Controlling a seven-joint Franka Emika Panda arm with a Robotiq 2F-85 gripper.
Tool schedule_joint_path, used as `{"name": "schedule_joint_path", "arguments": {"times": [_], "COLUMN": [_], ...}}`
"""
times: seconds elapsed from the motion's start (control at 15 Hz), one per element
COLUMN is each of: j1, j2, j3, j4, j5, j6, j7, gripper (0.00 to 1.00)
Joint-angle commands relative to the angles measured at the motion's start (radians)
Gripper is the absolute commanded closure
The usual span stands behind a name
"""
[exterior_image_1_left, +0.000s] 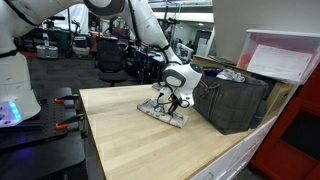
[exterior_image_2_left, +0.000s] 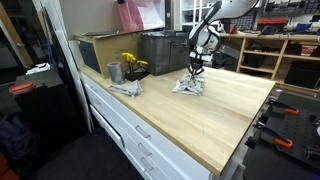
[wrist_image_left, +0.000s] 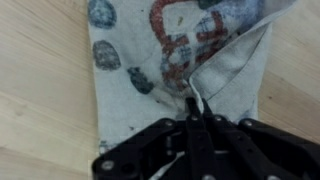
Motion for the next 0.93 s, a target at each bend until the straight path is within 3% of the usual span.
{"name": "schedule_joint_path", "arguments": {"times": [0.0, 0.33, 0.4, 0.47, 0.87], "j1": [-0.002, 0.019, 0.023, 0.026, 0.039], "j2": [-0.019, -0.058, -0.064, -0.069, -0.082], "j3": [0.007, -0.002, -0.003, -0.003, -0.004], "j4": [0.009, 0.007, 0.006, 0.004, -0.007], "j5": [-0.004, -0.024, -0.028, -0.031, -0.041], "j6": [-0.024, -0.020, -0.020, -0.019, -0.019], "j7": [-0.010, -0.006, -0.004, -0.005, -0.004], "gripper": [0.99, 0.99, 0.71, 0.98, 0.99]}}
